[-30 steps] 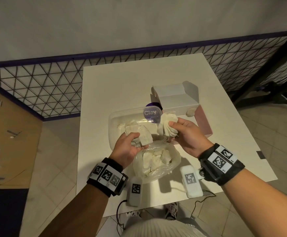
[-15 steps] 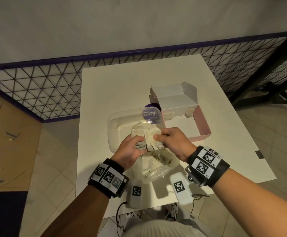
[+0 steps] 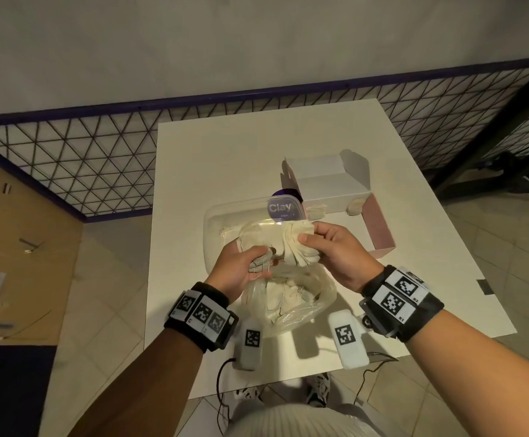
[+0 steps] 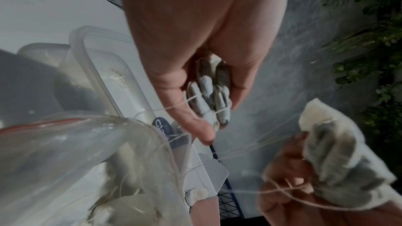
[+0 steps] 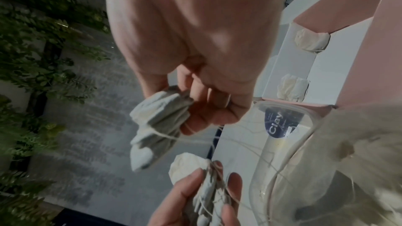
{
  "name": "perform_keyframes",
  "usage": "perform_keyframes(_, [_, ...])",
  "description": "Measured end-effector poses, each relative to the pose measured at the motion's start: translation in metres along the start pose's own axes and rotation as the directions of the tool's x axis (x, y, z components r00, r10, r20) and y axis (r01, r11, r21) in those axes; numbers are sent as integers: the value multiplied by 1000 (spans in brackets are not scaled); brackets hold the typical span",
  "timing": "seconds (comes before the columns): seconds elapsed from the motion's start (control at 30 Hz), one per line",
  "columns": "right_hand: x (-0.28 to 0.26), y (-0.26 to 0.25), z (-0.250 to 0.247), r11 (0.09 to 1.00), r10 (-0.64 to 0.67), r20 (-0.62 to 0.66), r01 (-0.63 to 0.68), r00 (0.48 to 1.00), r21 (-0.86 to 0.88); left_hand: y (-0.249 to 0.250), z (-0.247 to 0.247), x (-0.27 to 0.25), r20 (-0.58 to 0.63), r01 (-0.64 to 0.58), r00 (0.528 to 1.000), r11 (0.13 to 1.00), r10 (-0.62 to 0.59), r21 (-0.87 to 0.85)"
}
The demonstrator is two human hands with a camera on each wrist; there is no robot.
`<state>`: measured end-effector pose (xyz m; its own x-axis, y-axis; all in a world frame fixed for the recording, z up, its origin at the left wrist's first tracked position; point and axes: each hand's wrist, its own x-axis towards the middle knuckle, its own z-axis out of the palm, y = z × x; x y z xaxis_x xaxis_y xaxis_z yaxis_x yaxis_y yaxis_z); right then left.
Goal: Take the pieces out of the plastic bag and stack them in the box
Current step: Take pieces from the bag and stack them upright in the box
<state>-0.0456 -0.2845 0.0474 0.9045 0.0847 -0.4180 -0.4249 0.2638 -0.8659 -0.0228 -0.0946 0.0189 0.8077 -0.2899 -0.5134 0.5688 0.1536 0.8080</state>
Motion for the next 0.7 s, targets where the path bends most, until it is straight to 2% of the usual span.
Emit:
perform_keyframes(0.13, [0,4,9,999,18,80,-16,997,-28,2,8,-2,88,-19,996,996,12,82])
perform_keyframes(0.43, [2,16,15,988,-16,-36,10,999,-152,-1,14,-5,145,-59,989,985,35,160])
perform_keyframes(0.5, [2,17,14,987,-24,-80,11,996,-159,0,13,-5,162,-27,987,990,4,138])
perform_keyframes(0.6, [3,17,11,985,-35,-149,9,988,-171,1,11,-3,143,51,988,999,-51,6])
perform_keyframes(0.7, [4,17,9,990,-24,-172,-1,985,-144,-1,9,-2,127,44,991,998,-39,-41])
